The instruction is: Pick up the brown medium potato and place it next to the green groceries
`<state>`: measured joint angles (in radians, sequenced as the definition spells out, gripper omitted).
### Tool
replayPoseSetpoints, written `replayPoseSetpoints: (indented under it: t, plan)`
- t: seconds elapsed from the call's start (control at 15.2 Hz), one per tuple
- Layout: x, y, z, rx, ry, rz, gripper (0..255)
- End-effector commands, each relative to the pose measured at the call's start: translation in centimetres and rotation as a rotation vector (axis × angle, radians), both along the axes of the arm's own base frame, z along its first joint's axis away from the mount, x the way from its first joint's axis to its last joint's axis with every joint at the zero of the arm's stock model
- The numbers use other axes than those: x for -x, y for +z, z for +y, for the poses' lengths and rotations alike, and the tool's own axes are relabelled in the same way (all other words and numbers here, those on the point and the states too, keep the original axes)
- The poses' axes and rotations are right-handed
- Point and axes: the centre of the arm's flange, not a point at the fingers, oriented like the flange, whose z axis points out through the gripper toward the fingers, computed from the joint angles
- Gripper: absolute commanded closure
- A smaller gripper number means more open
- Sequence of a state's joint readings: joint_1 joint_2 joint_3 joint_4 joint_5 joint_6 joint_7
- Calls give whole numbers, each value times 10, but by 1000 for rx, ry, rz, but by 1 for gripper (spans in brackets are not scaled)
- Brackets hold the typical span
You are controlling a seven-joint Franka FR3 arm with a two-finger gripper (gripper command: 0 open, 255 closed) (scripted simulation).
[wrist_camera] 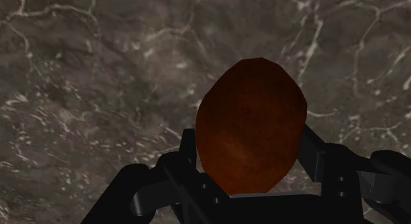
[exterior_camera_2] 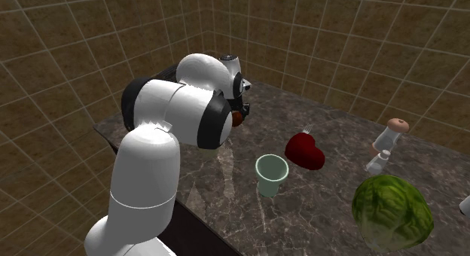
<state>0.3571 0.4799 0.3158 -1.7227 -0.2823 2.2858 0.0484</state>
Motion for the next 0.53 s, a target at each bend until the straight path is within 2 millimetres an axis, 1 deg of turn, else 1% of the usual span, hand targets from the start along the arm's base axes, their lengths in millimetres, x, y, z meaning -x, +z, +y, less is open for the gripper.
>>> replayPoseSetpoints:
  t: [0.0,0.2,0.46]
  plan:
    - [0,0,0,0,0,0,255]
    - [0,0,0,0,0,0,255]
    - [0,21,0,0,0,0,255]
